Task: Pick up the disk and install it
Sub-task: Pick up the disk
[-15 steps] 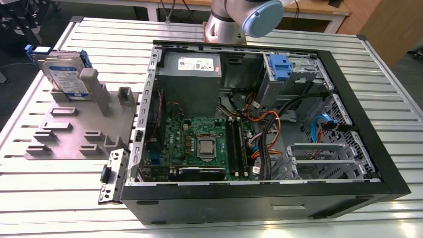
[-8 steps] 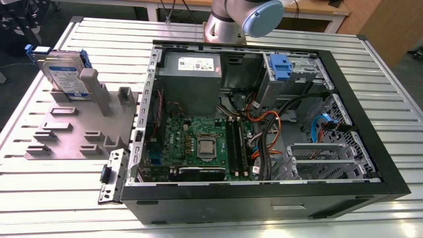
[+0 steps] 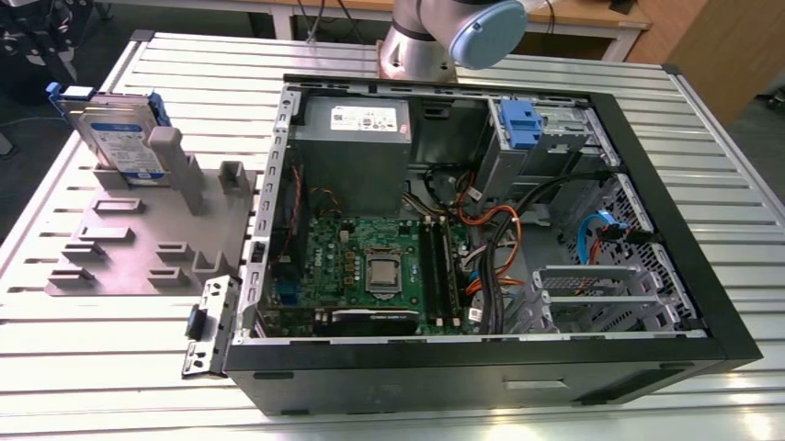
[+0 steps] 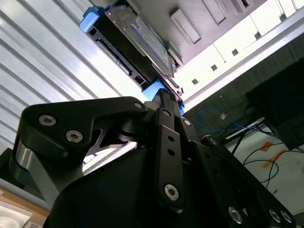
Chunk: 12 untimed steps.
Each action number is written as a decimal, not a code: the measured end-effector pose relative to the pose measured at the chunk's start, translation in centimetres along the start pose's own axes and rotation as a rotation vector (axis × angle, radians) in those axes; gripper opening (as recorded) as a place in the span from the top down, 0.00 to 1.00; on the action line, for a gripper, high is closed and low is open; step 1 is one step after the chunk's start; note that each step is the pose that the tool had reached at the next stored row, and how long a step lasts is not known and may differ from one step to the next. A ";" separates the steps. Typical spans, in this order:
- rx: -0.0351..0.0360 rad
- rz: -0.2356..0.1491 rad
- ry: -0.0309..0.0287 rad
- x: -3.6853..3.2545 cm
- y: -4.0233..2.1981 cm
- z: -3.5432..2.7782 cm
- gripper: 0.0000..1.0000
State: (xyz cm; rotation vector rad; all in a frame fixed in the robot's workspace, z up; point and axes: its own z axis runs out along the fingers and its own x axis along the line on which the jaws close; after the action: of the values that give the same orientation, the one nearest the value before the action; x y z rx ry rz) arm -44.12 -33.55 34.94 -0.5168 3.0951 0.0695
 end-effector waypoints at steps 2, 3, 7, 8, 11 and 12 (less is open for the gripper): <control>-0.0001 -0.015 0.0006 0.00 0.00 0.00 0.89; -0.0002 -0.021 0.0009 0.00 0.00 0.00 0.89; -0.0005 -0.043 0.0019 0.00 0.00 0.00 0.89; -0.0005 -0.047 0.0021 0.00 0.00 0.00 0.89; -0.0007 -0.062 0.0027 0.00 0.00 0.00 0.89; -0.0007 -0.068 0.0029 0.00 0.00 0.00 0.89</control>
State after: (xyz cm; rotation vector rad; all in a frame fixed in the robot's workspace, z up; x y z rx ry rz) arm -44.13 -33.55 34.94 -0.6218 3.0772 0.0696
